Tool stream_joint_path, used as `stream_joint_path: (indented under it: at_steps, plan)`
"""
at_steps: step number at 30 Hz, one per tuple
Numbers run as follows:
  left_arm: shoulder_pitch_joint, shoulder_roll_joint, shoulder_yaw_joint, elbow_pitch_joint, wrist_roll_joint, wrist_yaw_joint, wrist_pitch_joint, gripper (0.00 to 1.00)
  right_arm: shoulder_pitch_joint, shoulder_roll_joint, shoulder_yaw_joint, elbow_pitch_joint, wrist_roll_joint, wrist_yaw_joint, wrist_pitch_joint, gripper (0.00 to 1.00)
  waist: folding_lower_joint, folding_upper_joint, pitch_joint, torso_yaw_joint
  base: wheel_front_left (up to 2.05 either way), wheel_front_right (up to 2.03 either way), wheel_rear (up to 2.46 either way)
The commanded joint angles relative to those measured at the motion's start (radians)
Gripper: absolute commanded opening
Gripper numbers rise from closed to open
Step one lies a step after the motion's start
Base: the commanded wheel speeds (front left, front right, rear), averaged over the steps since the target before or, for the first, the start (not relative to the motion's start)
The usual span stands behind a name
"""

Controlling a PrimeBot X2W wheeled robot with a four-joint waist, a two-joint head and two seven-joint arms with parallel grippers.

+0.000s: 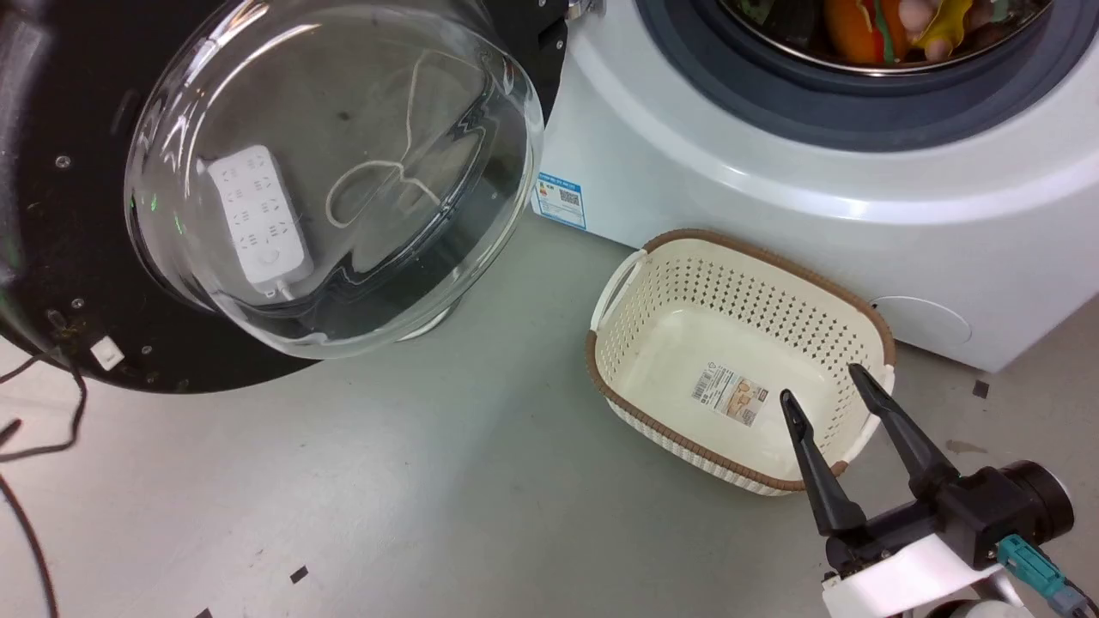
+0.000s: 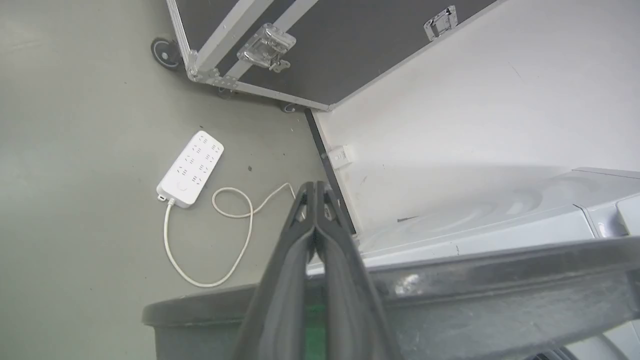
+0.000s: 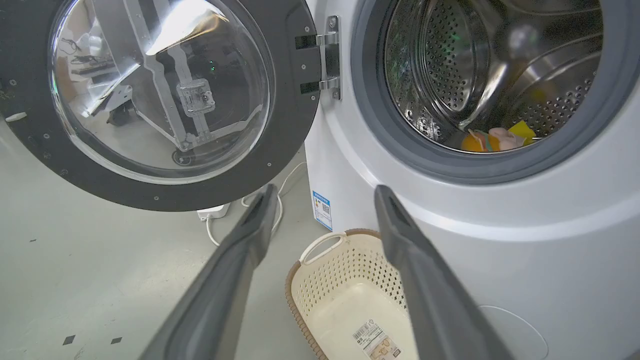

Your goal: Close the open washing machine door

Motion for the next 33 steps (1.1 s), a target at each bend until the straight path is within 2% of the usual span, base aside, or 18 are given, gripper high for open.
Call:
stream_joint_path:
  at_steps: [1, 5, 11, 12, 13, 16, 22, 27, 30, 33]
  plan:
    - [-0.032, 0.012, 0.015, 0.018, -0.044, 0.004, 0.044, 0.0, -0.017, -0.009, 0.004, -0.006, 0.008, 0.001, -0.01, 1.0, -0.0001, 0.0, 0.006, 0.003, 0.0, 0.0, 0.0]
    - [-0.053, 0.0, 0.012, 0.037, -0.149, -0.015, 0.206, 0.0, -0.022, -0.013, 0.012, -0.007, 0.011, 0.001, -0.019, 1.0, -0.0001, 0.0, 0.018, 0.012, 0.0, 0.0, 0.0]
    - [-0.03, -0.024, 0.025, -0.007, -0.3, -0.051, 0.417, 0.0, -0.031, -0.009, 0.019, 0.005, 0.017, 0.001, -0.031, 1.0, -0.0001, 0.0, 0.015, 0.021, 0.0, 0.0, 0.0]
    - [-0.02, -0.032, 0.03, -0.022, -0.323, -0.05, 0.446, 0.0, -0.031, -0.006, 0.017, 0.008, 0.018, 0.001, -0.031, 1.0, -0.0001, 0.0, 0.01, 0.02, 0.0, 0.0, 0.0]
    - [0.018, -0.06, 0.032, -0.081, -0.389, -0.042, 0.549, 0.0, -0.026, 0.006, 0.004, 0.018, 0.018, 0.001, -0.031, 1.0, -0.0001, 0.0, -0.014, 0.014, 0.0, 0.0, 0.0]
    - [0.071, -0.09, 0.019, -0.153, -0.429, -0.032, 0.633, 0.0, -0.018, 0.022, -0.012, 0.028, 0.018, 0.001, -0.031, 1.0, -0.0001, 0.0, -0.042, 0.011, 0.0, 0.0, 0.0]
    - [0.187, -0.195, -0.041, -0.305, -0.464, -0.011, 0.729, 0.0, -0.005, 0.056, -0.044, 0.045, 0.014, 0.001, -0.031, 1.0, -0.0001, 0.0, -0.094, 0.002, 0.0, 0.0, 0.0]
    - [0.281, -0.295, -0.107, -0.406, -0.47, -0.001, 0.765, 0.0, -0.002, 0.076, -0.069, 0.053, 0.005, 0.001, -0.031, 1.0, -0.0001, 0.0, -0.117, -0.02, 0.0, 0.0, 0.0]
    - [0.335, -0.335, -0.165, -0.461, -0.481, 0.003, 0.766, 0.0, -0.002, 0.084, -0.093, 0.058, -0.003, 0.001, -0.031, 1.0, -0.0001, 0.0, -0.122, -0.042, 0.0, 0.0, 0.0]
    - [0.393, -0.351, -0.232, -0.515, -0.518, 0.001, 0.737, 0.0, -0.005, 0.091, -0.126, 0.063, -0.011, 0.001, -0.031, 1.0, -0.0001, 0.0, -0.122, -0.078, 0.0, 0.0, 0.0]
